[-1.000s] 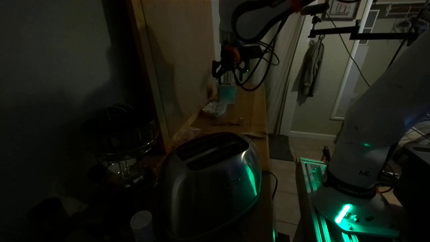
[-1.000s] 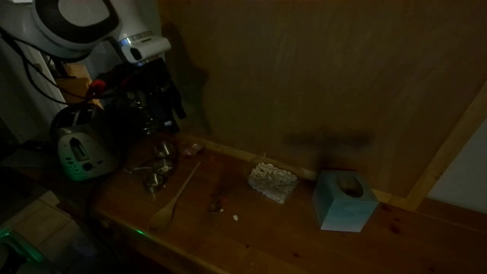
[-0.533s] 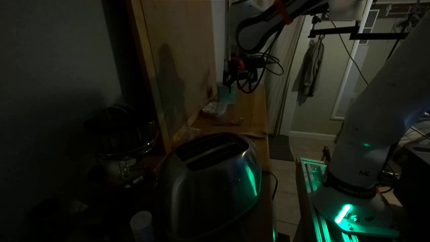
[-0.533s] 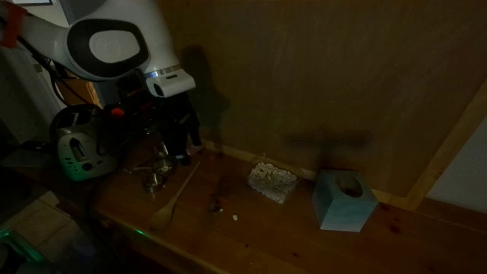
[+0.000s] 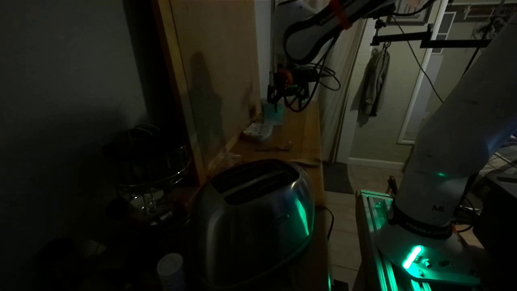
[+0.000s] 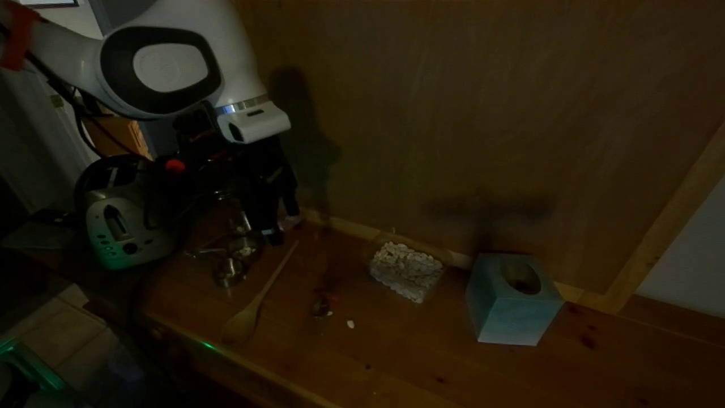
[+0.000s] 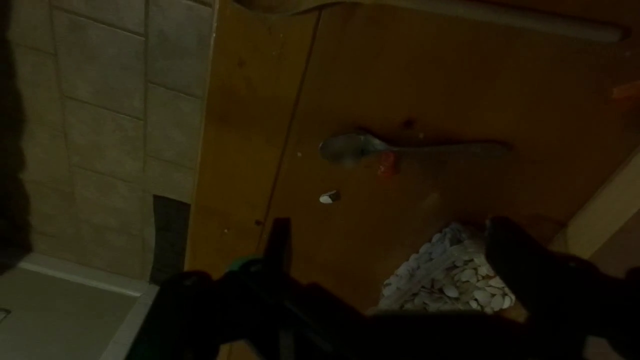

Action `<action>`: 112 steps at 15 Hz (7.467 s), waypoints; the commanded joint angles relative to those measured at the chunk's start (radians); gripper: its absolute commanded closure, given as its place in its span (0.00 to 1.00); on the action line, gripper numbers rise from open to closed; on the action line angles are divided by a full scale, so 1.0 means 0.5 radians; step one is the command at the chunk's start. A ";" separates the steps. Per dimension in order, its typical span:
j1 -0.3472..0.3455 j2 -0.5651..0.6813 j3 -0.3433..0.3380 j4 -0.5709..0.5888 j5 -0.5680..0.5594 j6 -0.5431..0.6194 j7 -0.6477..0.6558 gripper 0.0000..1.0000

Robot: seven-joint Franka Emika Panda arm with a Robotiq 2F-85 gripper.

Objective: Place the petal on the spoon and empty it into the middle bowl on the left side of the wooden spoon

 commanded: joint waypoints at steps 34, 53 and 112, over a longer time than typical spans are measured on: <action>0.169 1.160 -0.506 0.342 0.881 0.780 -0.651 0.49; 0.232 1.204 -0.553 0.401 0.846 0.755 -0.630 0.46; 0.285 1.179 -0.592 0.412 0.788 0.619 -0.603 0.91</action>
